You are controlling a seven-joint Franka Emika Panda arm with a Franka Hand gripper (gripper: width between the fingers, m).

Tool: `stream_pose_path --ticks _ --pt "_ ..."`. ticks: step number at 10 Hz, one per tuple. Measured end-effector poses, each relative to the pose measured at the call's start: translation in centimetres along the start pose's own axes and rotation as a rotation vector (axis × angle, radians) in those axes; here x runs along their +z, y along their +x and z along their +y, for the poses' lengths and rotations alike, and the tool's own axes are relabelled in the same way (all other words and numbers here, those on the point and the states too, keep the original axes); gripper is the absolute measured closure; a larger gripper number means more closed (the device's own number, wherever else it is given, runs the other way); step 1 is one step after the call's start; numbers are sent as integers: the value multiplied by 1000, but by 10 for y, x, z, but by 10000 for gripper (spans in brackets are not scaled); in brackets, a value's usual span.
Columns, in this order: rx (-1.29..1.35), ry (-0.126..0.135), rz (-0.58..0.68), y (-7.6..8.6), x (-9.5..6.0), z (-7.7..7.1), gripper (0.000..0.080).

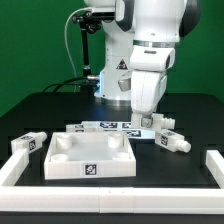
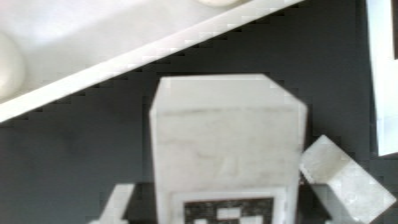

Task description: Assemble one leg

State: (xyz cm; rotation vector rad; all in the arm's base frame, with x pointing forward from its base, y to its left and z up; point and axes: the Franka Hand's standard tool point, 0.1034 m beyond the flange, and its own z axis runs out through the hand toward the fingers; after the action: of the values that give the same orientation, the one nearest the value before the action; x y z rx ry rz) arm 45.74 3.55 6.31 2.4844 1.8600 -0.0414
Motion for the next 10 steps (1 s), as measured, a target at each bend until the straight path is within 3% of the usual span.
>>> stream_pose_path --ticks 3,6,7,10 --pt "9 2 -1 -2 0 -3 520" --pt "70 31 -6 -39 5 -71 520" --pt "101 48 -13 -44 9 -83 520" --pt "98 46 -13 -42 9 -80 520"
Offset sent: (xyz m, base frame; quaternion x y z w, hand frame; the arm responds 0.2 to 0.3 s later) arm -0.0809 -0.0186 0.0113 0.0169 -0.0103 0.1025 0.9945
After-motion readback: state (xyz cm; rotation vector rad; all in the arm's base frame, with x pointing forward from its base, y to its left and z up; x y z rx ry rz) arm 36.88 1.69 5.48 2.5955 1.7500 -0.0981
